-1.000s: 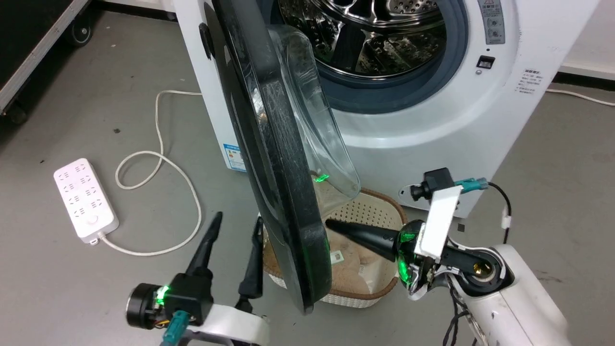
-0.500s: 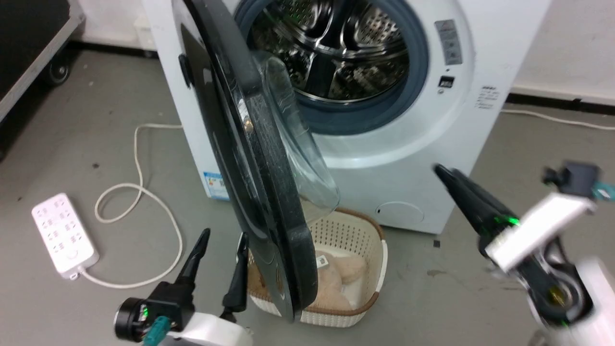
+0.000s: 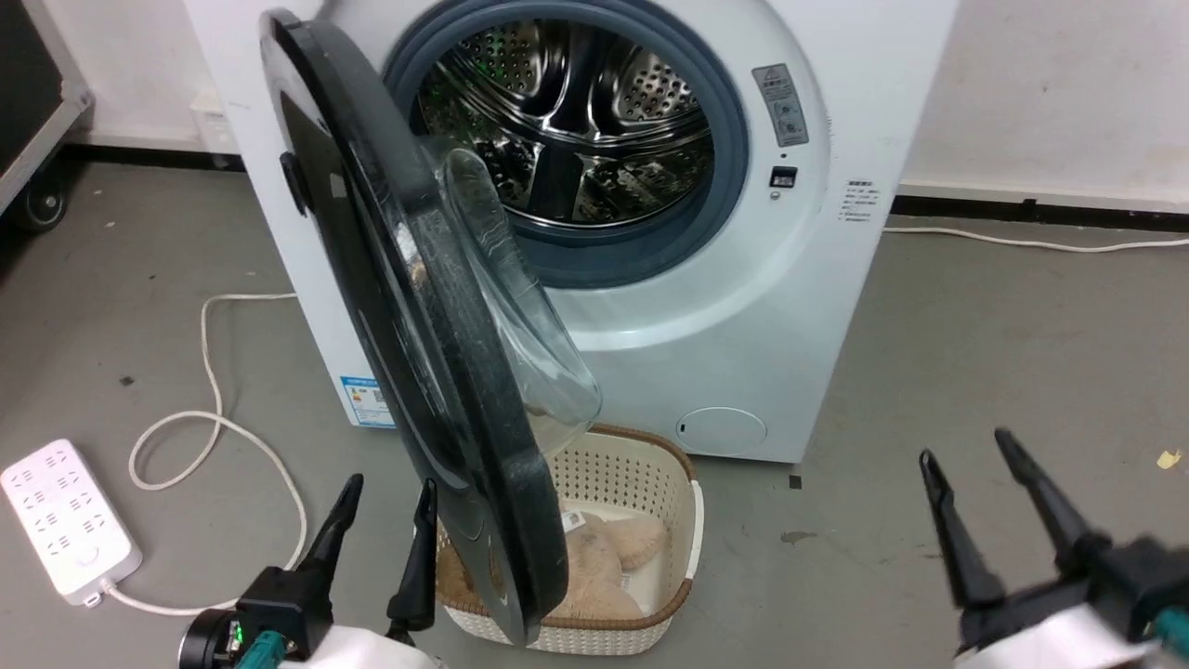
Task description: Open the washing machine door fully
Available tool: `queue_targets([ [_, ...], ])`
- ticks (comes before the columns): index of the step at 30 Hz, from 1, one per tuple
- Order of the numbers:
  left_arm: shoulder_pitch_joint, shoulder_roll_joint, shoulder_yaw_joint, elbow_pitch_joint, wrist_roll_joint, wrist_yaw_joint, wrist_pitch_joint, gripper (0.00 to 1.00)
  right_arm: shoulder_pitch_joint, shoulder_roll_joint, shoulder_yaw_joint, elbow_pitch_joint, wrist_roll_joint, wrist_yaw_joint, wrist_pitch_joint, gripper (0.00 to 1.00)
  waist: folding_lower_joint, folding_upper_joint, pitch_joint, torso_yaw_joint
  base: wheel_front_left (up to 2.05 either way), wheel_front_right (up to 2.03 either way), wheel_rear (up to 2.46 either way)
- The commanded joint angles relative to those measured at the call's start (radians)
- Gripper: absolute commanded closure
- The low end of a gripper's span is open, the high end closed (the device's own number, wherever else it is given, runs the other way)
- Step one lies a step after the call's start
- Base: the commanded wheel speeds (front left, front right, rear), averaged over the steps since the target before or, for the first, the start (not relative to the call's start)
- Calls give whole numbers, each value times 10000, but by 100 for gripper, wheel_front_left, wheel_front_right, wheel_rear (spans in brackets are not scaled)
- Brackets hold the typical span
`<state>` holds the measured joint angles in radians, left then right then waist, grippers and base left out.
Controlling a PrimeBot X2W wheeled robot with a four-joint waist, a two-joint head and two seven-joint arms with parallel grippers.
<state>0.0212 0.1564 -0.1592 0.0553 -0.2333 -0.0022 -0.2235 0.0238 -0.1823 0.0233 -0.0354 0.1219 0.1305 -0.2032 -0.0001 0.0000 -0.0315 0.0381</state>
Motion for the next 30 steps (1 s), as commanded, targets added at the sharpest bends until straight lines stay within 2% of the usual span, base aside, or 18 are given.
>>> queue_targets([
  [1, 110, 11, -33, -41, -10, 25, -3, 0, 197, 212, -71, -121, -96, 2, -91, 0, 1, 0, -17, -21, 0, 0, 0],
  [4, 158, -57, -106, -41, -7, 76, -28, 0, 755, 879, -300, -395, -736, 2, -317, 0, 1, 0, -23, -43, 0, 0, 0],
  [7, 202, -96, -202, -12, 22, 95, -59, 0, 1095, 1165, -379, -382, -883, 2, -425, 0, 1, 0, -8, -37, 0, 0, 0],
  [13, 265, -123, -334, 177, 42, 126, -93, 0, 1280, 1307, -523, -195, -1190, 2, -539, 0, 1, 0, 22, 57, 0, 0, 0],
  [23, 140, -158, -338, 264, 4, 235, -194, 0, 1293, 1318, -350, -134, -730, 2, -582, 0, 1, 0, 59, 210, 0, 0, 0],
  [24, 127, -162, -327, 253, -19, 236, -203, 87, 1289, 1318, -332, -147, -721, 2, -583, 0, 1, 0, 61, 212, 0, 0, 0],
  [25, 115, -160, -314, 233, -38, 235, -214, 100, 1278, 1318, -314, -162, -705, 2, -583, 0, 1, 0, 63, 212, 0, 0, 0],
  [30, -26, -117, -20, -122, -211, 275, -292, 100, 1240, 1319, -261, -200, -660, 2, -584, 0, 1, 0, 43, 192, 0, 0, 0],
])
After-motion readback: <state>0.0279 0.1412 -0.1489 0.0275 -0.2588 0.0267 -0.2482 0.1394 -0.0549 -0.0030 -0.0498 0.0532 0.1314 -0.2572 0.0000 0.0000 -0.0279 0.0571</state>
